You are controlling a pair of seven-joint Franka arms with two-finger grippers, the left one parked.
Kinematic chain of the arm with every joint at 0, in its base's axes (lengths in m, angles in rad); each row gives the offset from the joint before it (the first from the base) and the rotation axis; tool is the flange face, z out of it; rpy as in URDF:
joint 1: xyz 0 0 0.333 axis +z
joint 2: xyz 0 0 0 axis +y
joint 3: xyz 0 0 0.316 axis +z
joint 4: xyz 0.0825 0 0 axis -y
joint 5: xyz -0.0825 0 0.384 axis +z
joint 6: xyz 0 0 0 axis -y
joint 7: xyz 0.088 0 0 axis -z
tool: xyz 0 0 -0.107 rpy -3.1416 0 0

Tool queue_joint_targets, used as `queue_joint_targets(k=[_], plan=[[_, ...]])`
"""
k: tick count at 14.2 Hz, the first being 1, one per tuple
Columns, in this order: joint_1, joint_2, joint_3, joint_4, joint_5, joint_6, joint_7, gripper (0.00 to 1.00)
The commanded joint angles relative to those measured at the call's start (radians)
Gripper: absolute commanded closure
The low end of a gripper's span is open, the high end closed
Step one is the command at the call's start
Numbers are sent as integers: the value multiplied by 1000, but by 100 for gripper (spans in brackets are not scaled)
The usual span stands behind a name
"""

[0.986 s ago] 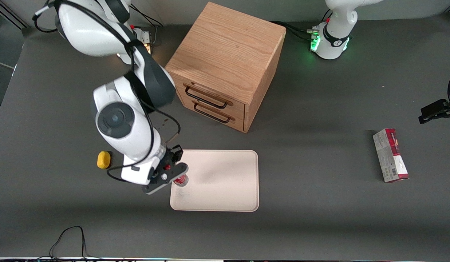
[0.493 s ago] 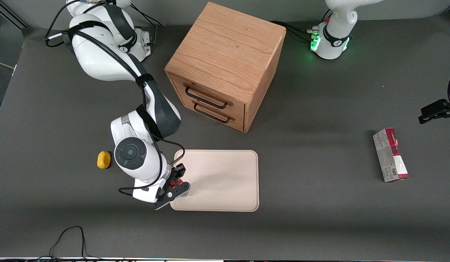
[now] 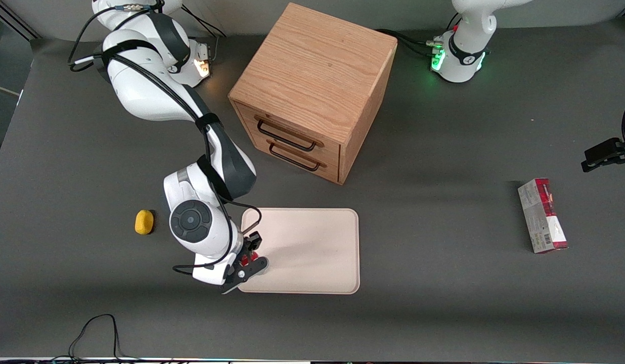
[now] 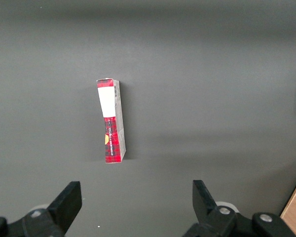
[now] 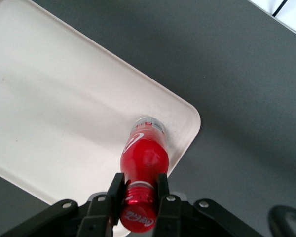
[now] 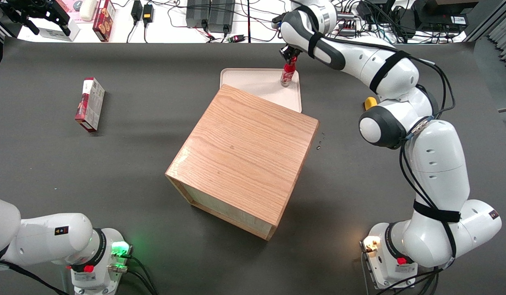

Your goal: Place coke bottle on tray

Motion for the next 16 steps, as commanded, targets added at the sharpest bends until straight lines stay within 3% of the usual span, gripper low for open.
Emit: queue_joint_targets(k=[1, 2, 3, 9, 16], plan=[[-2, 8, 3, 16, -18, 15, -21, 91], [-4, 11, 3, 15, -15, 22, -16, 15], [-11, 10, 3, 1, -13, 25, -16, 0], [-13, -58, 3, -13, -13, -20, -6, 0], [-24, -289, -14, -13, -7, -383, 24, 0]])
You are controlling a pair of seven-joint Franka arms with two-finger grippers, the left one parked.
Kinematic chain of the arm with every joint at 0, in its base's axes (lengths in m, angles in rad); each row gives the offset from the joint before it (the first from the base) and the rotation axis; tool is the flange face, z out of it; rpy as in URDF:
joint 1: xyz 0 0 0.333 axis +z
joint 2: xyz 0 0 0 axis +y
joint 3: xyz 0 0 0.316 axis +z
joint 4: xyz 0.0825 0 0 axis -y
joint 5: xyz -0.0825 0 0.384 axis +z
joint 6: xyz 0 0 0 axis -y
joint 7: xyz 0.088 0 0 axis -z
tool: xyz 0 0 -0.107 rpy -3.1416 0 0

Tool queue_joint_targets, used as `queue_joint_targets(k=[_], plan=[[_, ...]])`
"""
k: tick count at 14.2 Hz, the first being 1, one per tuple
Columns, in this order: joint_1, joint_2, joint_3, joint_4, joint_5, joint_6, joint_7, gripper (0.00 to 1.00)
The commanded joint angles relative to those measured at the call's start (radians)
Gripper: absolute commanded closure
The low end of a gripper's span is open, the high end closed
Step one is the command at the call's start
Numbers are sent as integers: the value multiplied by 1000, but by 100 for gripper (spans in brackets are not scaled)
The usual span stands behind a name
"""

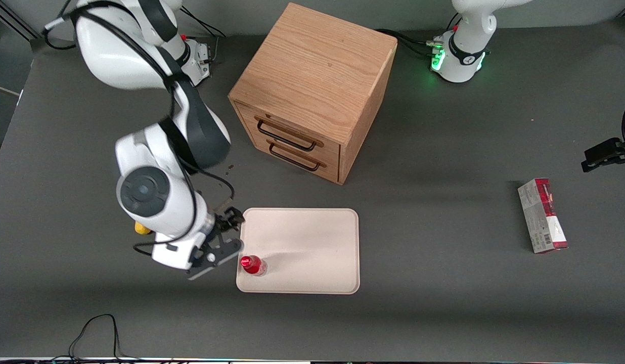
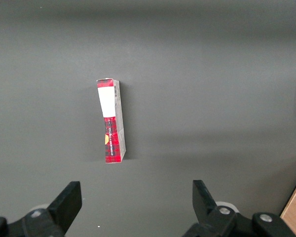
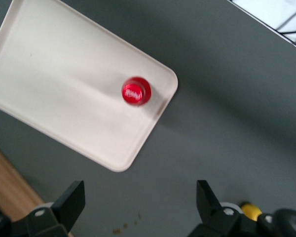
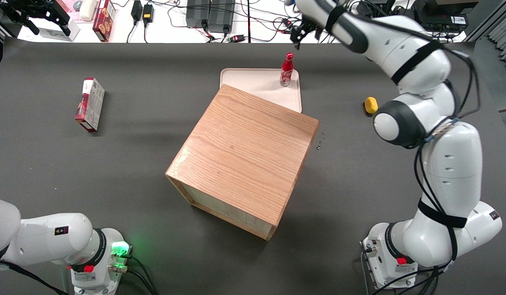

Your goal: Place coke bottle on tray

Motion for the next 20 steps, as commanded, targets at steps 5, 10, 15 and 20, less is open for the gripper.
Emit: queue_joint_targets(k=[5, 10, 15, 20], plan=[[-101, -244, -21, -87, 14, -247, 0, 0], [-224, -638, -32, -654, 25, 77, 17, 0], [-295, -778, -99, -801, 54, 109, 40, 0], [-298, -769, -182, -775, 88, 34, 11, 0]])
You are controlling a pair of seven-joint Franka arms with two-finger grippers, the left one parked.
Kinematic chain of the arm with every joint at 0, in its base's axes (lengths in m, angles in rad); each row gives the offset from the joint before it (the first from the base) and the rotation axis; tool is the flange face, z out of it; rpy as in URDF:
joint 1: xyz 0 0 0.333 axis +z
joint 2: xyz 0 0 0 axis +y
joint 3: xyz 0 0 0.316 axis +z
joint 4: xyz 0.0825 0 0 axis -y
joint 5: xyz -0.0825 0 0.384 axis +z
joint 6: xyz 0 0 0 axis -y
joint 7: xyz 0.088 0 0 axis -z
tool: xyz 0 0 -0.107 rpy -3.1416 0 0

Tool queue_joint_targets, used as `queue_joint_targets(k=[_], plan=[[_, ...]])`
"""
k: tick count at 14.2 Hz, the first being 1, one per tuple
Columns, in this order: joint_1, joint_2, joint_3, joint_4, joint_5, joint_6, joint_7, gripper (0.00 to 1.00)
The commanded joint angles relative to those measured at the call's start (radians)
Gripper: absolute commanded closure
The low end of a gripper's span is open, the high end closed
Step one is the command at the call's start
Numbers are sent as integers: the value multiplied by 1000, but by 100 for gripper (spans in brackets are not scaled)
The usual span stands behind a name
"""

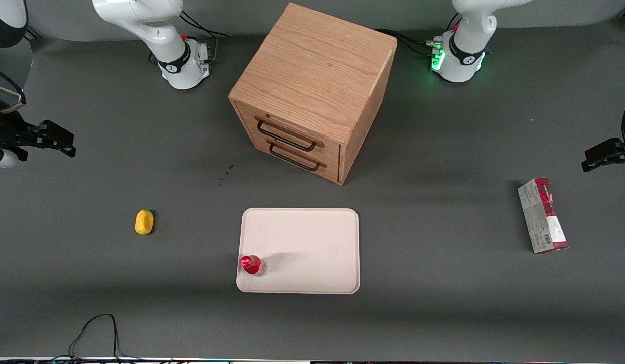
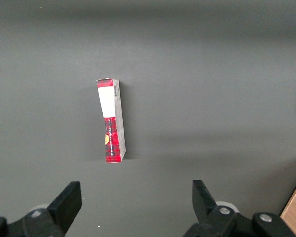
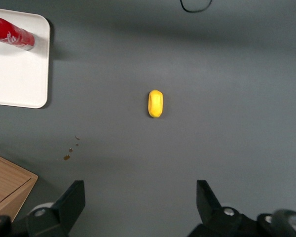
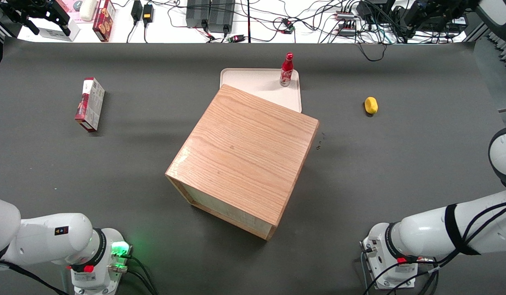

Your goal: Place coke bottle on tray

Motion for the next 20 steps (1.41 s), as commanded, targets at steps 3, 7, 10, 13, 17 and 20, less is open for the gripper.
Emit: queue_joint_targets(k=[3, 7, 10, 13, 17, 20], plan=[[0, 5, -28, 22, 36, -14, 13, 0], [8, 3, -29, 13, 29, -40, 15, 0], [17, 2, -48, 10, 29, -42, 15, 0], [16, 0, -49, 10, 29, -43, 15, 0], [16, 0, -48, 10, 29, -43, 10, 0], [14, 0, -49, 8, 29, -45, 5, 0]])
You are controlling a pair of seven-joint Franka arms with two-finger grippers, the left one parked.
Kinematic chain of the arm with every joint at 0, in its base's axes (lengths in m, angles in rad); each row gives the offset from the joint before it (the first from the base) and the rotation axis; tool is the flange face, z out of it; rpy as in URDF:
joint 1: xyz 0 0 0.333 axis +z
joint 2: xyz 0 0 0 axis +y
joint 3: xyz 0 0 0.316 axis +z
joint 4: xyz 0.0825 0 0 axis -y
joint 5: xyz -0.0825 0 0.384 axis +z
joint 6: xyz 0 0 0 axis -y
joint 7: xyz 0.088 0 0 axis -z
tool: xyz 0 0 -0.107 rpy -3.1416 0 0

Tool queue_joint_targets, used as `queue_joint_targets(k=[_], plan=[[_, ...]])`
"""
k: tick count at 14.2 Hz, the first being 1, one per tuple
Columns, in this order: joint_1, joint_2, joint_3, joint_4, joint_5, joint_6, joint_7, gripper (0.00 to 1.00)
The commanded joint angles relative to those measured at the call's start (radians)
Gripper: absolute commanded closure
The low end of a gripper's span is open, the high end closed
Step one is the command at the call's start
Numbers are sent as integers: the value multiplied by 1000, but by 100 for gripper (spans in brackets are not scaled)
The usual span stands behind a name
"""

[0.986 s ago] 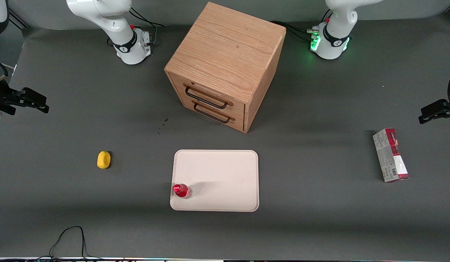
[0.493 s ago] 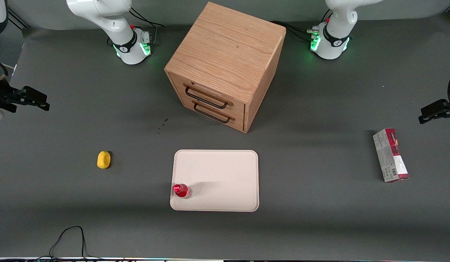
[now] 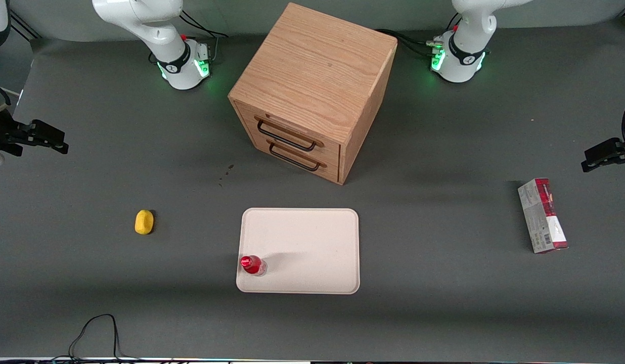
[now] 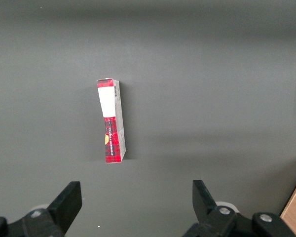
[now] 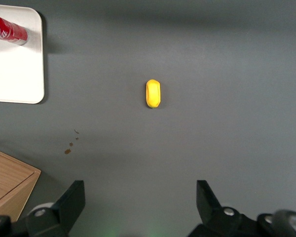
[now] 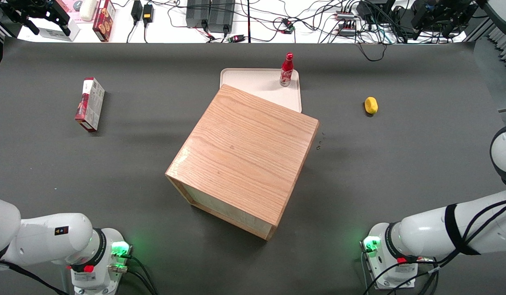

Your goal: Place coke bottle on tray

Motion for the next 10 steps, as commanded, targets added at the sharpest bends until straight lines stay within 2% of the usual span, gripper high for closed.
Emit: queue_joint_targets(k=[1, 10], plan=[[10, -1, -13, 7, 10, -14, 13, 0], [12, 0, -13, 9, 24, -40, 19, 0]])
